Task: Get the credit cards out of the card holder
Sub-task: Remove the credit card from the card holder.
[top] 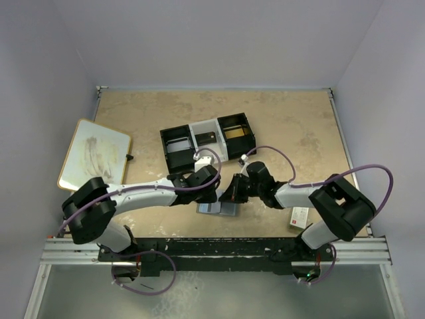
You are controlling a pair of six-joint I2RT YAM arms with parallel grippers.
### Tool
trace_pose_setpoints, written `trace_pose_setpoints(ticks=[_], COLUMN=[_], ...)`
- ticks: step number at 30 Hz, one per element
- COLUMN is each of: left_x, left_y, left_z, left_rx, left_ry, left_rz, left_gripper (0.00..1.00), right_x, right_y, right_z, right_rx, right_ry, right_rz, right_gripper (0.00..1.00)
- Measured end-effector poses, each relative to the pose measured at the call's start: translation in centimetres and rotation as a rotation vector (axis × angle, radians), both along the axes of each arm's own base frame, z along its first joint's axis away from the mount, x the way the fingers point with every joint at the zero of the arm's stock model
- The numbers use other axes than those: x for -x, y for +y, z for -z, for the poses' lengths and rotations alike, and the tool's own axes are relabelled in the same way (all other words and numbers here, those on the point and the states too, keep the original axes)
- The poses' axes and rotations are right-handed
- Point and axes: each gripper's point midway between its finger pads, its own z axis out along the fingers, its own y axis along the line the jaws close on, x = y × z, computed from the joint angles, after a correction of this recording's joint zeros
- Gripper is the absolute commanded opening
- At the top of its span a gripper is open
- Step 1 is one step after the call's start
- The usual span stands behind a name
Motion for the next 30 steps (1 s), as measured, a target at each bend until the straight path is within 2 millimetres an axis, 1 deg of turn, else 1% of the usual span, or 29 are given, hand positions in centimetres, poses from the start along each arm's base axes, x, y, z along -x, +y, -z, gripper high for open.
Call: trace_pose_setpoints(ticks=[4, 7, 11, 14, 16, 22, 24, 27, 30], left_x=[0.4, 0.7, 0.6, 0.6, 0.6, 0.6, 0.5, 0.5, 0.4], left_y=[0.6, 2.0, 2.2, 2.2, 2.2, 2.3, 2.4, 2.4, 2.4], left_z=[2.3, 3.5, 3.6, 3.6, 3.7, 3.8, 3.8, 3.8, 3.8], left_rx=[-0.068, -0.146, -0.159, -0.159, -0.161, -0.171, -0.174, -0.175, -0.175], left_ry=[0.041, 0.055, 0.048, 0.047, 0.047, 0.043, 0.04, 0.038, 0.038], left_rz=[0.003, -0.003, 0.011, 0.015, 0.015, 0.007, 0.0, -0.006, -0.012], left_gripper=[0.2, 0.2, 0.19, 0.16, 0.15, 0.12, 0.12, 0.11, 0.11], right_x=[0.1, 0.2, 0.0, 0.0, 0.0, 0.6, 0.8, 0.7, 0.5], right_y=[-0.2, -0.3, -0.4, -0.4, -0.4, -0.8, -1.0, -1.1, -1.2], right_z=[0.1, -0.1, -0.3, -0.4, -0.4, 0.2, 0.4, -0.2, -0.6], right_rx=[0.008, 0.013, 0.013, 0.009, 0.005, -0.005, -0.005, -0.018, -0.016], right_ry=[0.009, 0.012, 0.013, 0.017, 0.023, 0.053, 0.066, 0.058, 0.044], right_rz=[0.004, 0.011, 0.034, 0.04, 0.045, 0.067, 0.079, 0.091, 0.104], right_gripper=[0.03, 0.04, 0.14, 0.16, 0.16, 0.05, 0.04, 0.04, 0.07])
